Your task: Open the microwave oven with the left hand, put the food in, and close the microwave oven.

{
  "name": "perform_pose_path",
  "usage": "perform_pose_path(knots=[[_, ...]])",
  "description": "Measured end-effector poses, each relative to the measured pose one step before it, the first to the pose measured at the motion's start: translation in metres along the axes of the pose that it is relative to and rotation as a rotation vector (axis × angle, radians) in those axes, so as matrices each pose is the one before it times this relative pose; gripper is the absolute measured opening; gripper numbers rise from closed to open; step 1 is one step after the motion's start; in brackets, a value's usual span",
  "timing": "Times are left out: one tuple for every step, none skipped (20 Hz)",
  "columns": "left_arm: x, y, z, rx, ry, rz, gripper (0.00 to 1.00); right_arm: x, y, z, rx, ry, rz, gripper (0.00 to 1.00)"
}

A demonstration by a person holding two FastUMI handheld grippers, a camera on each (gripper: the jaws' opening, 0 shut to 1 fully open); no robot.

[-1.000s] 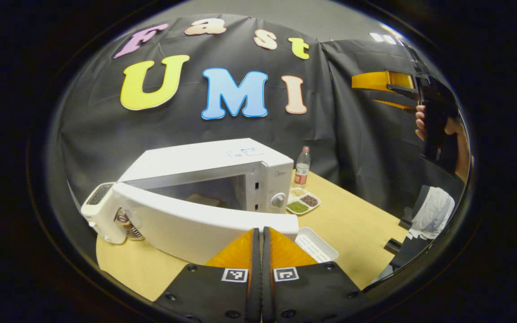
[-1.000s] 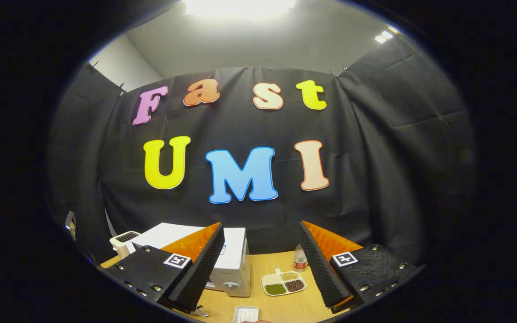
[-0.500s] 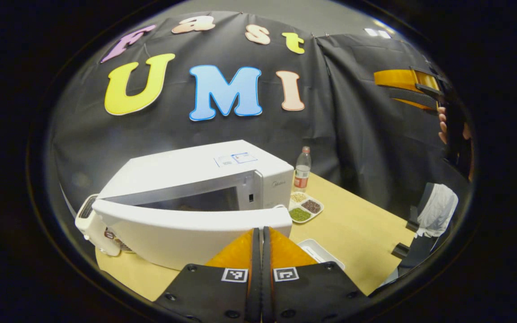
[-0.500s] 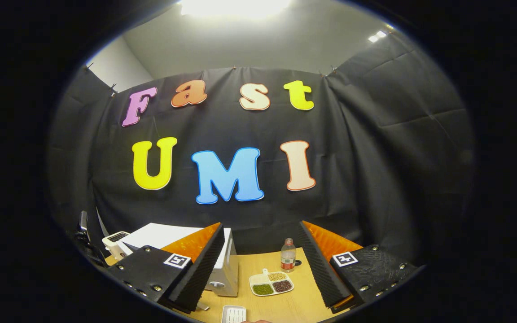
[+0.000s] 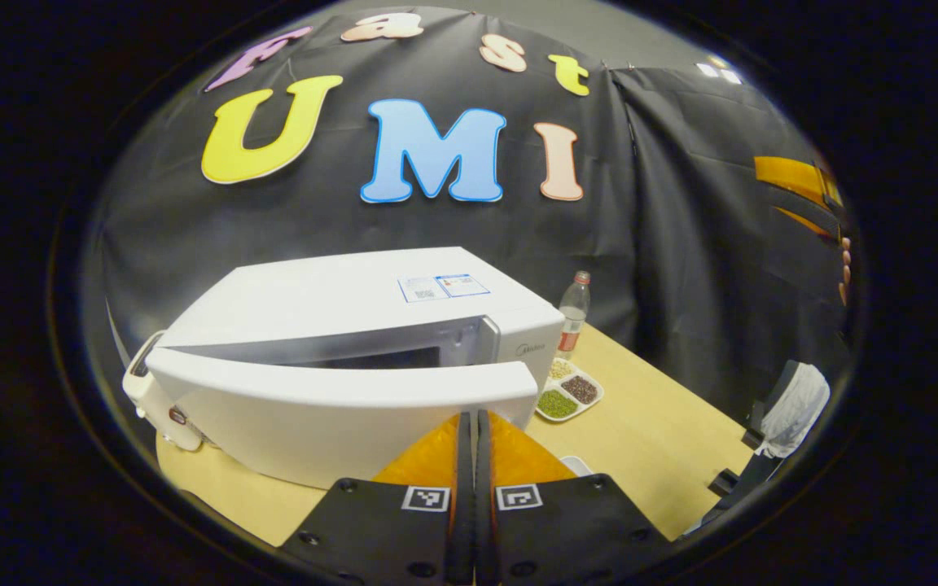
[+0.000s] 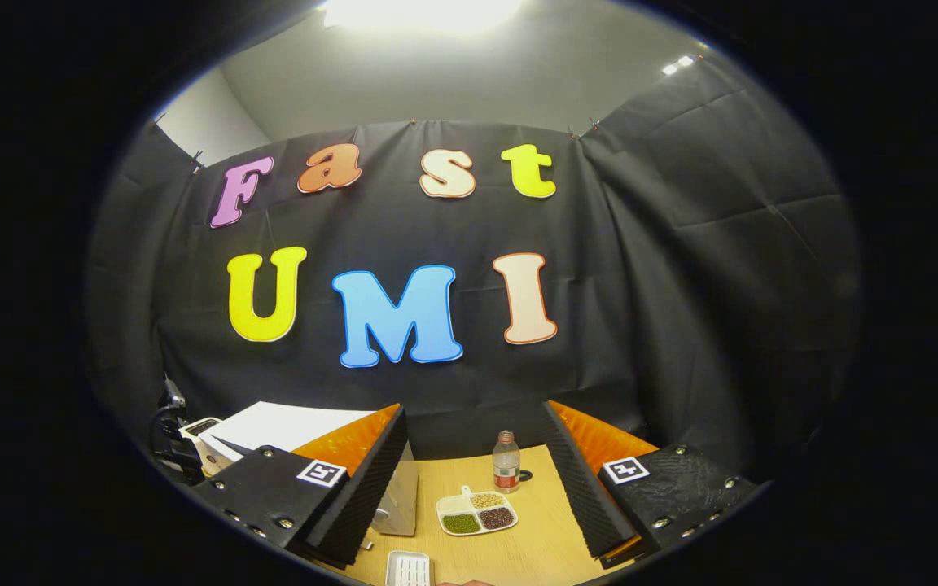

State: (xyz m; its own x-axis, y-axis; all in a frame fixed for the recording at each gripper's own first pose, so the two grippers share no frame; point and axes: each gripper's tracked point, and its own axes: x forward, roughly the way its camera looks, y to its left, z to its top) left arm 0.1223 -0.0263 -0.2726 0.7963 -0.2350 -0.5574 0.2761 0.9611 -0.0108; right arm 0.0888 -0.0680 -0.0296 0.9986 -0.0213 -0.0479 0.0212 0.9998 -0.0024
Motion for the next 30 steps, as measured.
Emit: perform_pose_path(knots=[[0.00461,0.00147,0.00203,-0.01233,0.00187,0.0034,0.07,-0.0003,-0.00162,0.00015,0.00141,0.00092,-0.00324,0.99],[0.00261,0.00284,0.00592,-0.01352,0.00096,0.00386,0.07,0.00055,-0.00078,0.00042,0.0021,-0.00223,-0.0022,0.99],[0.00211,-0.00008,0.00019,-0.01387,0.00051,0.00398,0.07,-0.00131,-0.00096,0.00139,0.00182,-0.00384,-0.0014,0.99],[0.00317,0.00107,0.00109,-0.01379,0.00105,0.00323,0.07,0.00054,-0.00008,0.00101,0.00113,-0.00598,-0.0013,0.99],[0.00387,0.00053,0.00282,-0.01268,0.00054,0.00288,0.07,-0.00052,-0.00031,0.00201,0.00148,-0.00449,-0.00105,0.99],[0.00429,0.00063,0.00161,-0.01096,0.00117,0.00313,0.07,0.00073,0.00054,0.00153,0.00373,-0.00637,0.00102,0.99],[0.00335,0.00062,0.00074,-0.00815,-0.00008,0.00394,0.07,-0.00028,-0.00147,0.00203,0.00085,-0.0074,-0.00175,0.99],[0.0019,0.00031,0.00088,-0.00308,-0.00076,0.0045,0.07,-0.0006,-0.00083,0.00103,-0.00138,-0.00682,-0.00059,0.99],[0.00257,0.00118,0.00162,-0.00135,-0.0017,0.00398,0.07,0.00012,-0.00126,0.00137,-0.0022,-0.00377,-0.00122,0.99],[0.00287,0.00069,0.00156,-0.00195,-0.00214,0.0043,0.07,0.00136,-0.00035,-0.00031,-0.00176,-0.00114,-0.00065,0.99],[0.00432,0.00105,0.00101,-0.00312,0.00061,0.00366,0.07,0.00079,-0.0013,-0.00103,-0.00145,0.00136,-0.00058,0.99],[0.00431,0.00073,0.00215,-0.00447,-0.00131,0.00371,0.07,0.00034,-0.0008,-0.00087,0.00011,0.00221,-0.00055,0.99],[0.00266,-0.00312,0.00015,-0.01367,0.00162,-0.01517,0.1,0.00094,-0.00019,-0.00045,0.00019,0.00278,-0.00111,0.99],[0.00082,-0.00333,-0.00148,-0.01039,0.00646,-0.00767,0.07,0.00178,-0.00112,-0.00065,0.00019,0.00166,-0.00167,0.99],[-0.00059,0.00026,0.00193,0.01465,-0.00931,0.00521,0.07,0.00117,-0.00054,-0.00048,0.00174,0.00107,-0.00154,0.99],[-0.00017,0.0,-0.00021,0.01971,-0.0001,0.00434,0.07,0.00159,0.00007,-0.00216,0.00146,0.00412,0.00037,0.99],[0.00024,0.00096,0.00088,0.00726,-0.00833,0.00723,0.1,0.002,0.00049,-0.00147,0.00039,0.00557,0.00125,0.99],[0.00126,0.00105,-0.00014,-0.01433,-0.00415,0.0073,0.1,0.00077,0.00047,-0.00133,0.00085,0.0039,0.00323,0.99],[0.00136,0.0011,0.00008,-0.02158,-0.00742,0.00238,0.06,0.00076,0.00084,-0.00029,-0.00027,0.00242,0.00299,0.99],[0.00133,0.00039,-0.00076,-0.01639,-0.0027,-0.00006,0.06,0.00173,-0.00005,-0.00084,-0.00152,0.0007,0.00134,0.99],[-0.00313,-0.00012,0.00185,0.001,-0.00649,0.00116,0.1,0.00098,0.00013,-0.00014,0.00016,0.00059,0.00195,0.99],[0.00106,0.00017,0.00195,0.0048,-0.00492,0.00515,0.07,0.0014,0.00073,-0.00004,0.00202,0.00154,0.00375,0.99],[0.00591,0.00152,0.00192,0.00819,-0.00882,0.01276,0.07,0.00098,0.00095,-0.00059,0.00068,0.00289,0.00315,0.99],[0.00217,0.0054,0.00285,-0.00159,0.01916,0.01478,0.07,0.00256,0.00029,-0.00117,-0.001,0.00278,0.00254,0.99],[0.00174,-0.00554,-0.00633,-0.03213,0.0106,-0.01002,0.07,0.00141,0.00049,0.00104,-0.00236,0.00132,0.00058,0.99],[-0.0007,-0.00011,0.00296,0.0209,-0.00977,-0.00663,0.07,0.0003,-0.0005,0.00024,-0.00433,-0.00217,-0.00152,0.99],[0.00004,0.00025,-0.00103,0.00363,0.00122,-0.00518,0.07,-0.00061,-0.00066,0.00143,-0.00236,-0.0058,-0.00515,0.99],[-0.00001,-0.00002,0.00052,-0.00639,-0.00149,-0.00202,0.07,-0.00019,-0.00039,0.00023,0.00064,-0.00229,-0.00202,0.99],[0.00063,0.00131,-0.0006,-0.00411,0.00554,-0.00323,0.07,0.00048,0.00002,0.00006,-0.00164,-0.00033,-0.002,0.99],[0.00051,-0.00005,0.00067,0.00243,-0.00654,0.00068,0.07,0.00023,-0.00119,-0.00146,-0.00143,0.0007,-0.00562,0.99]])
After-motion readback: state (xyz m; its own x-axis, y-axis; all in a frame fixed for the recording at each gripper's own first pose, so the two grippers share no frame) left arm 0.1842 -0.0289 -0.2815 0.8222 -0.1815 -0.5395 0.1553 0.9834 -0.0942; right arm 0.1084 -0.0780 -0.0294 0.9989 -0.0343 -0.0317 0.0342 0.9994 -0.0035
